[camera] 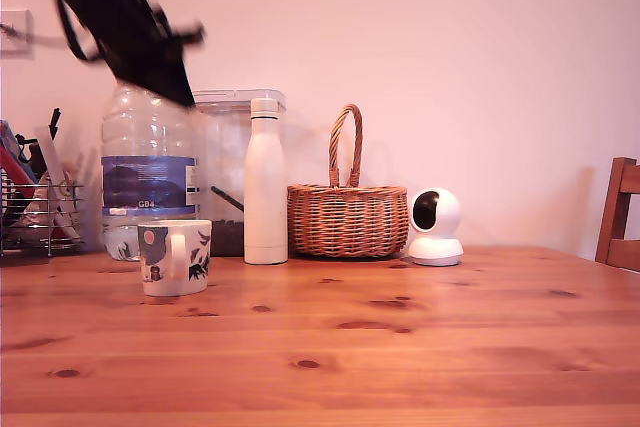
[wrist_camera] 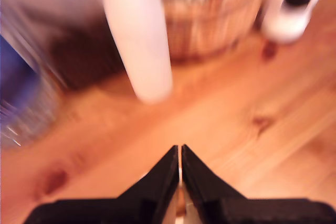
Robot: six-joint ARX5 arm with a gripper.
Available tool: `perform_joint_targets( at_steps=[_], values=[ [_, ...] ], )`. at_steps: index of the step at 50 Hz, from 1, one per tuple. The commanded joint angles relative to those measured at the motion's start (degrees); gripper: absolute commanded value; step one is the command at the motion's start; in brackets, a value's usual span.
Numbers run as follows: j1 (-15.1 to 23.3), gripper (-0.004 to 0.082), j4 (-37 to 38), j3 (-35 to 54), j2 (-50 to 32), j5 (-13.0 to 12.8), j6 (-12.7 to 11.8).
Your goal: Pick up the coffee capsules from the table one by one and drop them inside the nearest coffee cup
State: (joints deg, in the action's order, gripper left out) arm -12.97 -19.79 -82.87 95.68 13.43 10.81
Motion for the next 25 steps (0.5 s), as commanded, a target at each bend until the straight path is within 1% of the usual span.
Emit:
perform_joint_targets(
  at_steps=[1,2,3,5,6,10,11,12,14,15,17,20,25],
  values=[
    [0.5,-0.0019,2.4,5.9,-2.3,0.4,-1.6],
    [0.6,-0.0019,3.4,7.3,-3.5,0.5,-1.6],
    [0.8,-0.0019,3.9,8.5,-4.7,0.7,-2.5],
    [1.2,-0.0019,5.2,11.1,-7.0,1.0,-2.6],
    [1.4,-0.0019,5.9,12.5,-8.3,1.1,-3.3],
    [1.8,-0.0019,8.5,17.2,-12.7,1.3,-4.5],
    [1.9,-0.0019,9.1,18.4,-13.7,1.4,-4.5],
    [2.1,-0.0019,9.8,19.5,-14.7,1.4,-5.1],
    [2.3,-0.0019,11.2,21.9,-16.9,1.4,-5.3],
    [2.4,-0.0019,11.9,23.1,-17.8,1.4,-6.0],
    [2.8,-0.0019,12.9,25.3,-19.7,1.4,-6.3],
    [3.1,-0.0019,14.6,28.9,-22.4,1.6,-7.4],
    [3.4,-0.0019,17.0,34.7,-26.7,1.5,-7.9]
  ],
)
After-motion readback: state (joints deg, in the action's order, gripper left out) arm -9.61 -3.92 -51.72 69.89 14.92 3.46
